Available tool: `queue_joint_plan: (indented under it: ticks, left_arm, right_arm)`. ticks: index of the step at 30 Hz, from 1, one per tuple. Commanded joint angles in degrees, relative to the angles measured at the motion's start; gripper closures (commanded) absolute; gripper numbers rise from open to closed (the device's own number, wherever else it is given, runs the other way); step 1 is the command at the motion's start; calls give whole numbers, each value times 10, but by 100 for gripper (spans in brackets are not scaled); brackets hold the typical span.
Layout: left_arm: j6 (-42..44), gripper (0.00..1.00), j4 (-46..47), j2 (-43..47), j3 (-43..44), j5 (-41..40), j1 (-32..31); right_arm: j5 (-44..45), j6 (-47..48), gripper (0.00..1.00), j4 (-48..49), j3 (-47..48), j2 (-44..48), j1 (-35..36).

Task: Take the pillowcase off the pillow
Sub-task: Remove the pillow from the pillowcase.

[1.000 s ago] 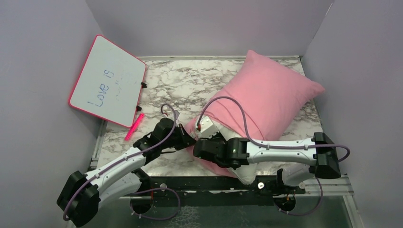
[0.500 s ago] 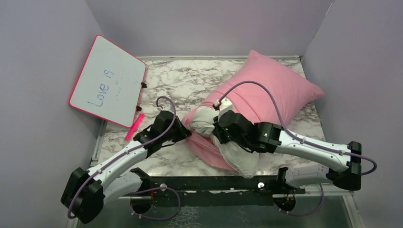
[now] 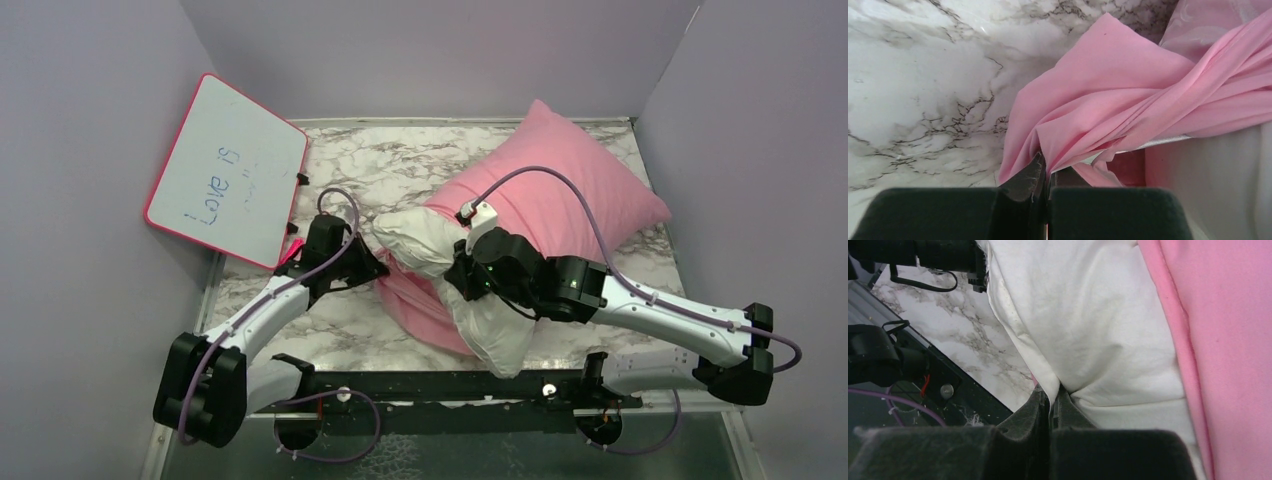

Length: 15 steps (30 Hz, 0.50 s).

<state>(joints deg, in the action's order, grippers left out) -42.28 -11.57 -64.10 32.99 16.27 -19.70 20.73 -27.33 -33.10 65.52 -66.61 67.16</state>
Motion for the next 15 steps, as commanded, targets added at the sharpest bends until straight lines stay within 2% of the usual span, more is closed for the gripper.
queue_joint_plan:
  ticks: [1, 4, 7, 8, 10, 12, 13, 15]
  left_arm:
    - [18, 100, 43, -22, -38, 40, 18]
    - [12, 100, 47, -7, -60, 34, 18]
    - [33, 100, -18, 13, -20, 29, 18]
    - [40, 94, -44, 23, -1, 19, 19]
    - [45, 64, -91, 46, 24, -19, 18]
    - [29, 43, -108, 76, 30, -38, 19]
    - [16, 35, -110, 93, 27, -40, 19]
    - [-19, 27, -111, 130, 15, -35, 19]
  right_arm:
    - [-42, -14, 99, 53, 7, 34, -4]
    - [-101, -15, 99, 86, 10, 21, -4]
    - [-165, 11, 99, 71, 43, -19, -4]
    - [-171, 18, 99, 46, 68, -35, -4]
    - [-162, 32, 99, 3, 104, -58, -4]
    - [-127, 27, 97, -9, 113, -61, -4]
    - [-114, 25, 95, -3, 109, -58, -4]
    - [-93, 20, 93, 8, 106, -55, -4]
